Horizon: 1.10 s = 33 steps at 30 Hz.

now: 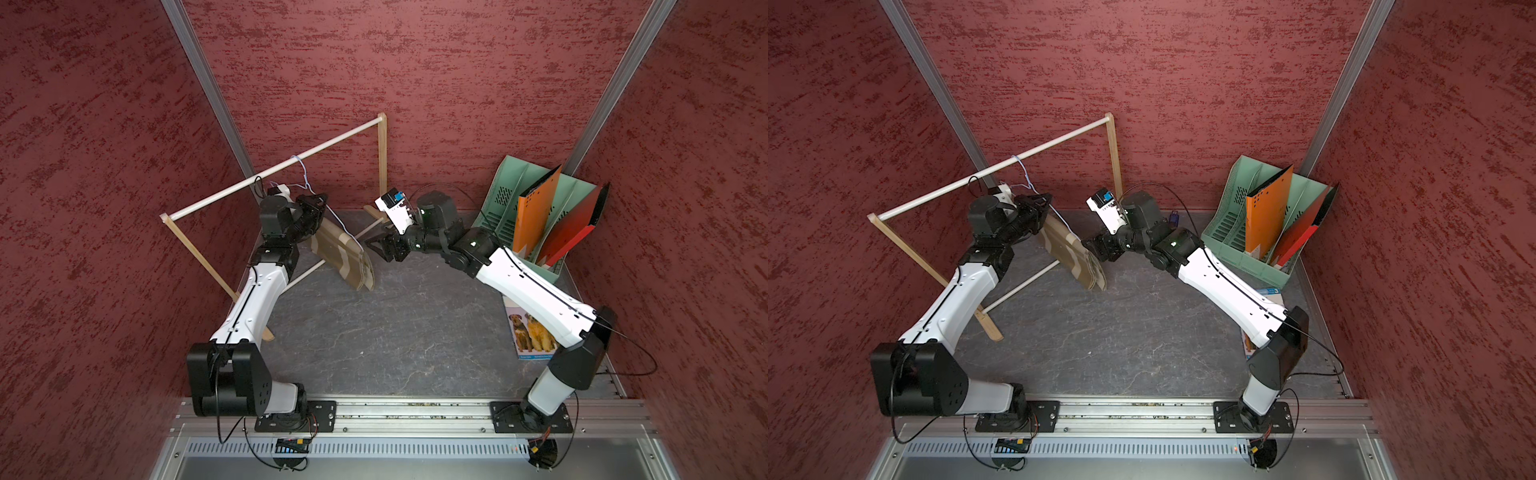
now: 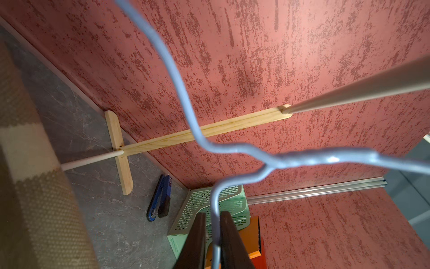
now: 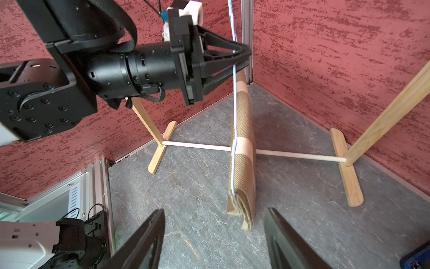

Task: Hang the scarf on the hanger
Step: Place the hanger at the clothesline, then reset both arms

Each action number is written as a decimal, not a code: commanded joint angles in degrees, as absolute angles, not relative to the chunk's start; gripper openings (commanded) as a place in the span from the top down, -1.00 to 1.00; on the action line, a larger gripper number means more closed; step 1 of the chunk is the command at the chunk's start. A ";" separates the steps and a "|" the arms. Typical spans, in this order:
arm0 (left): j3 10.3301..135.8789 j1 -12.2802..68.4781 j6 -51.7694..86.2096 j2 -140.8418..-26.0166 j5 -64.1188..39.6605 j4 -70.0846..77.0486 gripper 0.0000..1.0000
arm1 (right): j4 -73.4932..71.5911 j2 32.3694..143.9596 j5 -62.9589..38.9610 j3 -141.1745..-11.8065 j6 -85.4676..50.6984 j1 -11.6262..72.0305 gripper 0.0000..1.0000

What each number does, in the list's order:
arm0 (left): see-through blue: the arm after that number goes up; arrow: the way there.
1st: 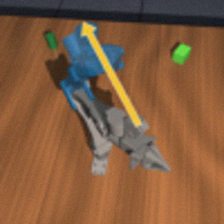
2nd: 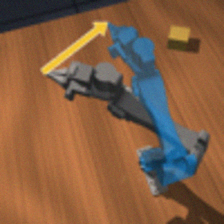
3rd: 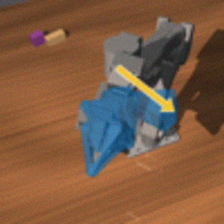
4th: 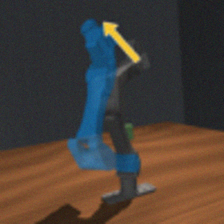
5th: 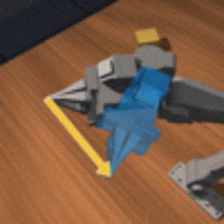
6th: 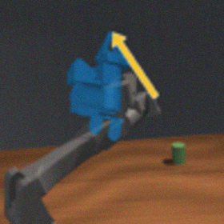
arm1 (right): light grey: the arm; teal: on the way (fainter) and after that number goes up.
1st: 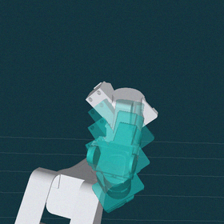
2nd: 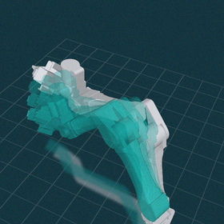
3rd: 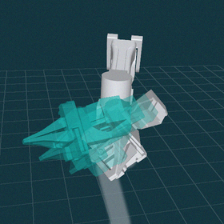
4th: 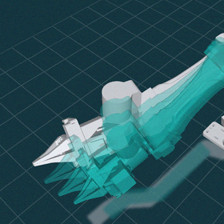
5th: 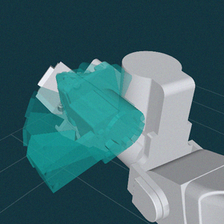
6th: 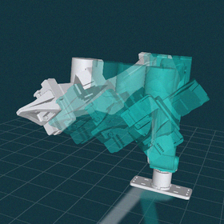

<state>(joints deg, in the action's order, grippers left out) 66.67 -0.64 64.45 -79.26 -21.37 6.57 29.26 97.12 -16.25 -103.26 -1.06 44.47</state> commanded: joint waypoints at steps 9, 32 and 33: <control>66.21 0.66 58.67 -73.90 -19.54 3.23 -0.41 | 27.86 93.92 -14.62 -102.03 -1.21 43.06 -0.51; 46.78 8.06 33.32 -36.45 -0.19 -24.91 -0.75 | 28.79 65.50 -6.73 -74.18 -2.01 19.04 -0.95; 45.99 8.04 32.61 -34.82 2.67 -25.83 -0.76 | 27.11 63.82 -5.37 -71.61 -2.90 17.66 -0.96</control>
<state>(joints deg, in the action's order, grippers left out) 47.94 7.79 38.83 -37.04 -6.00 -20.03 30.39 67.02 -9.65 -75.96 -0.75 20.49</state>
